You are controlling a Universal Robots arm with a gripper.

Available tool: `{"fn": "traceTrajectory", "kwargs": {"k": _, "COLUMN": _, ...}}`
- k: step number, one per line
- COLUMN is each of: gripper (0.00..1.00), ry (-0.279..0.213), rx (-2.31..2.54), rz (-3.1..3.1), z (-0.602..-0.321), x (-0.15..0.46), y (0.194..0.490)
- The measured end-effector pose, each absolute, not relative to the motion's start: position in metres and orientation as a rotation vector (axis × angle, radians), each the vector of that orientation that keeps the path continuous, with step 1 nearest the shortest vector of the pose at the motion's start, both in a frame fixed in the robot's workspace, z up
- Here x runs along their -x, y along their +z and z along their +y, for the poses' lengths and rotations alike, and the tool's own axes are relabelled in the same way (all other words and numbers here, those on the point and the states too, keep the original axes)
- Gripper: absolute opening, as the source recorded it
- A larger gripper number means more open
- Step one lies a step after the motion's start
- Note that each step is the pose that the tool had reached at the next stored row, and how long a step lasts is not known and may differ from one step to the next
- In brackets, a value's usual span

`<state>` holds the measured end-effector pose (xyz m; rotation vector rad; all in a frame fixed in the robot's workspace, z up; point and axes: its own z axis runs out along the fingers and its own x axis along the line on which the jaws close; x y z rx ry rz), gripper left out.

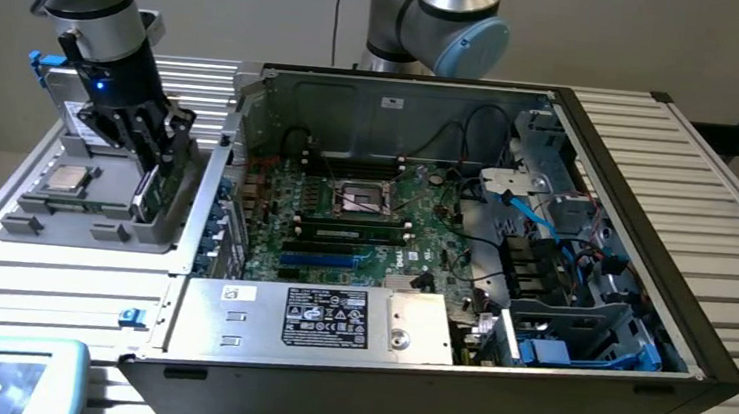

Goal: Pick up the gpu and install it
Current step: 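Pick up the gpu and move the gpu toward the slot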

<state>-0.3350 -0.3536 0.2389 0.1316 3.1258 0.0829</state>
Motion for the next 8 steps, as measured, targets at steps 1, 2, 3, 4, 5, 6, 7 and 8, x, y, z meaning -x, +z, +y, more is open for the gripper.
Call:
{"fn": "traceTrajectory", "kwargs": {"k": 1, "gripper": 0.27, "ry": 0.083, "rx": -0.132, "rz": 3.126, "z": -0.3536, "x": 0.335, "y": 0.2389}}
{"fn": "traceTrajectory", "kwargs": {"k": 2, "gripper": 0.27, "ry": 0.083, "rx": -0.132, "rz": 3.126, "z": -0.3536, "x": 0.335, "y": 0.2389}}
{"fn": "traceTrajectory", "kwargs": {"k": 3, "gripper": 0.27, "ry": 0.083, "rx": -0.132, "rz": 3.126, "z": -0.3536, "x": 0.335, "y": 0.2389}}
{"fn": "traceTrajectory", "kwargs": {"k": 4, "gripper": 0.27, "ry": 0.083, "rx": -0.132, "rz": 3.126, "z": -0.3536, "x": 0.335, "y": 0.2388}}
{"fn": "traceTrajectory", "kwargs": {"k": 5, "gripper": 0.27, "ry": 0.084, "rx": -0.132, "rz": 3.126, "z": -0.3536, "x": 0.335, "y": 0.2389}}
{"fn": "traceTrajectory", "kwargs": {"k": 6, "gripper": 0.27, "ry": 0.085, "rx": -0.132, "rz": 3.126, "z": -0.3536, "x": 0.3351, "y": 0.2396}}
{"fn": "traceTrajectory", "kwargs": {"k": 7, "gripper": 0.27, "ry": 0.085, "rx": -0.131, "rz": 3.126, "z": -0.3537, "x": 0.3353, "y": 0.2434}}
{"fn": "traceTrajectory", "kwargs": {"k": 8, "gripper": 0.27, "ry": 0.085, "rx": -0.131, "rz": 3.126, "z": -0.3537, "x": 0.3355, "y": 0.248}}
